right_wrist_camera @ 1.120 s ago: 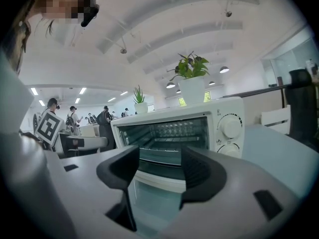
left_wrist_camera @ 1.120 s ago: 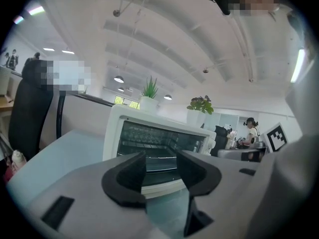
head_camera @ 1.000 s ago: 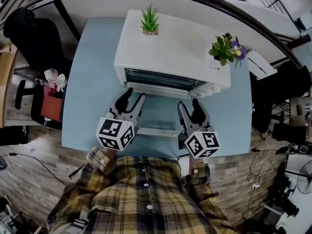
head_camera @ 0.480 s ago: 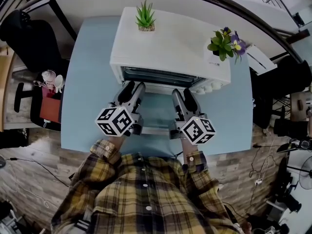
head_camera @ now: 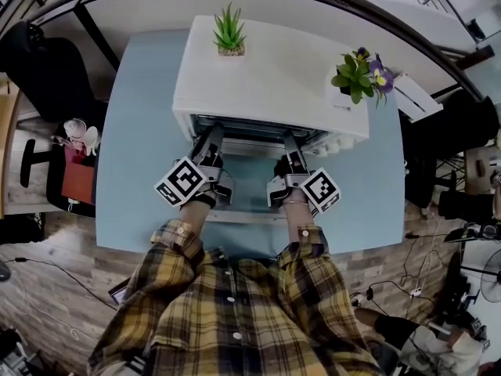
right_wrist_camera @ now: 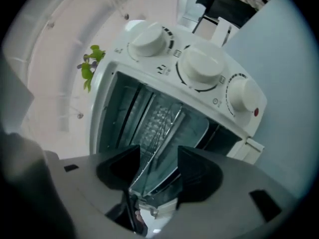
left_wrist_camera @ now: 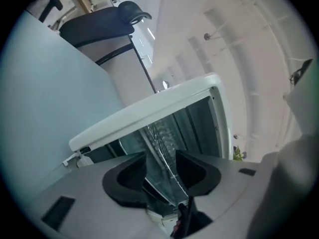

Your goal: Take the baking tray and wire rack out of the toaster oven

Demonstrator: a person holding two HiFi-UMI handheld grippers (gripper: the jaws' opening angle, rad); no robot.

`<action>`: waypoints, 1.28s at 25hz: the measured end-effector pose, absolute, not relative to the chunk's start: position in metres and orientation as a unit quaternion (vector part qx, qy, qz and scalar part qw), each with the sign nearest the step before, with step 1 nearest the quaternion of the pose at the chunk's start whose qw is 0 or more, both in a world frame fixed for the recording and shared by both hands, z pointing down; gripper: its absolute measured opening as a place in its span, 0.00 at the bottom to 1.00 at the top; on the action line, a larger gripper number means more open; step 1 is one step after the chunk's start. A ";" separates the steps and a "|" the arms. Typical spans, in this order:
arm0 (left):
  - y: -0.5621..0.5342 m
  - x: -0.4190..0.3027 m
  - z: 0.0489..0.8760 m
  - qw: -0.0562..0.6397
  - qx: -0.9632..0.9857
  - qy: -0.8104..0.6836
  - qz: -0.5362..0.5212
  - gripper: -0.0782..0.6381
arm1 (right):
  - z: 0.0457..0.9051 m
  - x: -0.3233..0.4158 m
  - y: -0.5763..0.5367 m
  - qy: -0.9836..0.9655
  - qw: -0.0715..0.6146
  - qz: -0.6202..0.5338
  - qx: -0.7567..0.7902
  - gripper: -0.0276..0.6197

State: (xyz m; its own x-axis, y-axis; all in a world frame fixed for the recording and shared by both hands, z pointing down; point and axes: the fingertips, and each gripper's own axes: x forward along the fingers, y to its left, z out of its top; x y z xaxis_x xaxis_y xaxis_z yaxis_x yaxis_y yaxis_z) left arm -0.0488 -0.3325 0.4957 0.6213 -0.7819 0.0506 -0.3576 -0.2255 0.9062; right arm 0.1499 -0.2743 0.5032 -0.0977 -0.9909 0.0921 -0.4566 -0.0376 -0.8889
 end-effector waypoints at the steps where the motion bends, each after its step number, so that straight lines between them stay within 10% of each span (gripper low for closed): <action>1: -0.336 -0.048 0.496 0.496 0.749 -0.379 -0.221 0.35 | 0.505 0.154 -0.277 0.603 0.339 -0.418 -0.589 0.41; 19: -0.365 -0.049 0.505 0.536 0.703 -0.376 -0.278 0.20 | 0.509 0.177 -0.298 0.566 0.427 -0.430 -0.559 0.10; 32: -0.337 -0.057 0.503 0.548 0.694 -0.370 -0.287 0.12 | 0.509 0.168 -0.271 0.566 0.426 -0.450 -0.544 0.08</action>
State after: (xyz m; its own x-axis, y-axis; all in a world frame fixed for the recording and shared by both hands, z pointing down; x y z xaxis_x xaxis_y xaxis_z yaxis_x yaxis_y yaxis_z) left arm -0.0570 -0.3370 0.5035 0.5621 -0.8270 0.0076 -0.1991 -0.1263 0.9718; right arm 0.1675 -0.2708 0.5095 -0.0450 -0.9990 0.0064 -0.2317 0.0042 -0.9728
